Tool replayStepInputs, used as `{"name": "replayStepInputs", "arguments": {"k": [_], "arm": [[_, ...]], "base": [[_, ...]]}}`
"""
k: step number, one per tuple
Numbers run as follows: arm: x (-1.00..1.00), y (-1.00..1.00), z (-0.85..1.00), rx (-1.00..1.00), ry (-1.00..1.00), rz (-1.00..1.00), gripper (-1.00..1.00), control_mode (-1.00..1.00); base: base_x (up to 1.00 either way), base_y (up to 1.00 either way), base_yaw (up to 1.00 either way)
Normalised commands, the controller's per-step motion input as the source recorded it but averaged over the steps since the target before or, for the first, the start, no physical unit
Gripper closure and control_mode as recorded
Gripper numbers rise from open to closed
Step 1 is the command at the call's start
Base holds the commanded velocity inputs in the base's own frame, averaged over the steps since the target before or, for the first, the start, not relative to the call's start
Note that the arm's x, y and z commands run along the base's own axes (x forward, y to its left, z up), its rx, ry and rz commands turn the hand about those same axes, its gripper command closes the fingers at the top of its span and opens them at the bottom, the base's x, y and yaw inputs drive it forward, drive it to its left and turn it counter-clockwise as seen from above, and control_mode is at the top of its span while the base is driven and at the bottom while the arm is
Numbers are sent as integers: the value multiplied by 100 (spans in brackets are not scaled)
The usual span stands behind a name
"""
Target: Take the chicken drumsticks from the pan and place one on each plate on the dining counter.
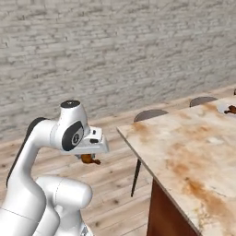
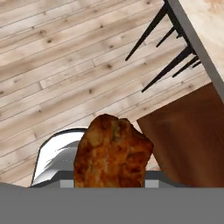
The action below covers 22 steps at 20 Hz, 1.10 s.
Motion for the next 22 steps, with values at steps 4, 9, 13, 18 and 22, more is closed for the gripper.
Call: {"name": "replayStepInputs", "arguments": {"k": [4,9,13,18,22], "arm": [[0,0,0,0,0,0,100,100],[0,0,0,0,0,0,100,100],[0,0,0,0,0,0,100,100],[0,0,0,0,0,0,100,100],[0,0,0,0,0,0,100,100]], "base": [[61,85,-33],[68,70,-47],[64,71,-47],[52,76,-47],[52,78,-46]]}}
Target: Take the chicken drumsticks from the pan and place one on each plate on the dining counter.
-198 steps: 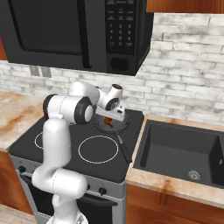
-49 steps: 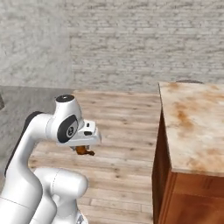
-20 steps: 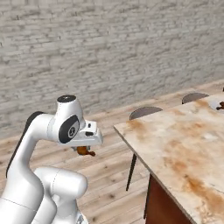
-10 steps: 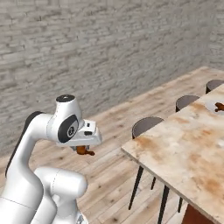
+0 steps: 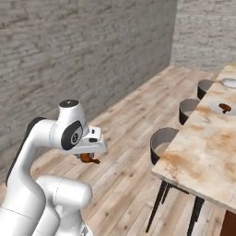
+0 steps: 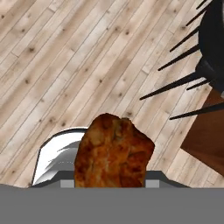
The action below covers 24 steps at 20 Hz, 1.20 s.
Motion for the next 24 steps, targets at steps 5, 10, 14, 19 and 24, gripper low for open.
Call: {"name": "replayStepInputs", "arguments": {"k": [5,10,14,19,24], "arm": [[0,0,0,0,0,0,100,100],[0,0,0,0,0,0,100,100],[0,0,0,0,0,0,100,100],[0,0,0,0,0,0,100,100],[0,0,0,0,0,0,100,100]], "base": [[57,74,-47],[60,72,-49],[63,72,-48],[64,73,-46],[65,71,-48]]}}
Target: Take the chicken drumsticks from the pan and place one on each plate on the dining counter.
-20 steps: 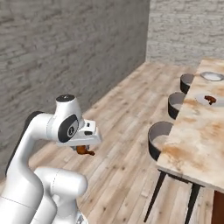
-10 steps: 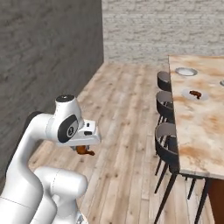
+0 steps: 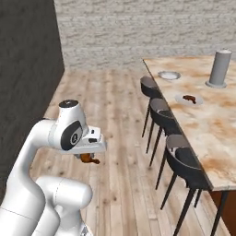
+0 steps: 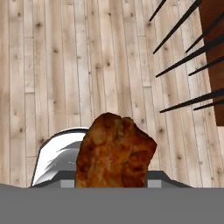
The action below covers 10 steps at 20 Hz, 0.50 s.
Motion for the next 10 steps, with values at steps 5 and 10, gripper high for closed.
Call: {"name": "replayStepInputs", "arguments": {"k": [5,10], "arm": [[0,0,0,0,0,0,100,100],[0,0,0,0,0,0,100,100]], "base": [[66,71,-48],[65,72,-47]]}}
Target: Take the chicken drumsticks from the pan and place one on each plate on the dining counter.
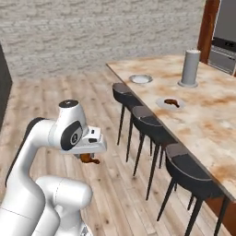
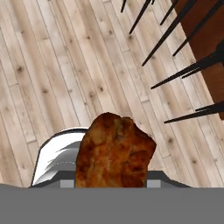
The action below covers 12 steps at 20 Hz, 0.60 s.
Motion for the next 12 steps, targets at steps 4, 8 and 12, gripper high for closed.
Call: {"name": "replayStepInputs", "arguments": {"k": [4,8,12], "arm": [[0,0,0,0,0,0,100,100],[0,0,0,0,0,0,100,100],[0,0,0,0,0,0,100,100]], "base": [[64,75,-44],[63,76,-43],[61,78,-42]]}}
